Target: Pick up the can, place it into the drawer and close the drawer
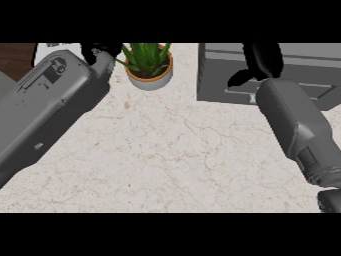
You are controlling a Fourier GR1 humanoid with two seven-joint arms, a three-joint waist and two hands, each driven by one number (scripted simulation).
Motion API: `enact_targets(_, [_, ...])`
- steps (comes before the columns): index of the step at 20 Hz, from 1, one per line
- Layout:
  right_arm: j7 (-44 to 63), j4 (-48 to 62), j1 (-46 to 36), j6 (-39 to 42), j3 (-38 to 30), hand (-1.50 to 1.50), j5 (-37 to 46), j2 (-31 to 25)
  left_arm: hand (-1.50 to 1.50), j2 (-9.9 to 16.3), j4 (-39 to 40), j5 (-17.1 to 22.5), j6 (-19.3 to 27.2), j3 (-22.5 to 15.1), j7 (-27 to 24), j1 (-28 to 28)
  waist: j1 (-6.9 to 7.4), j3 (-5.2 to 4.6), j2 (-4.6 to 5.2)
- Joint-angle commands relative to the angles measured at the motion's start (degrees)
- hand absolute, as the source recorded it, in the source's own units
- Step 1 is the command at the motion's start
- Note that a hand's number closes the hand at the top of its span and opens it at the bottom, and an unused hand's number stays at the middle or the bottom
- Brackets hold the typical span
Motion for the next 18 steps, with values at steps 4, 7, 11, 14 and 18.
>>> enact_targets(4, [1.71,3.78,-6.08,-0.19,-1.67,-1.5,0.16,-3.9,-1.5,1.02,-3.38,-0.67,-0.59,0.23,0.21,2.96,1.2,-0.07,0.34])
enact_targets(7, [3.31,5.24,-7.4,0.22,-1.54,-1.5,0.56,-2.59,-1.5,2.41,-4.72,-0.21,-1.13,0.37,3.68,0.88,1.43,-0.05,0.15])
enact_targets(11, [-6.77,5.69,-8.95,6.41,-6.02,-1.5,-5.51,-3.25,-1.5,4.83,-4.81,-0.61,-2.14,0.95,4.26,1.14,1.7,0.08,0.54])
enact_targets(14, [-11.04,4.84,-8.96,9.32,-13.23,-1.5,-13.9,0.1,-1.5,3.33,-5.64,-1.27,-0.53,0.24,3.48,2.31,0.65,0.2,0.07])
enact_targets(18, [-12.31,5.03,-11.53,14.63,-20.22,-1.5,-21.11,1.07,-1.5,4.84,-5.82,-1.05,-1.44,1.14,3.96,2.38,1.05,0.22,0.1])
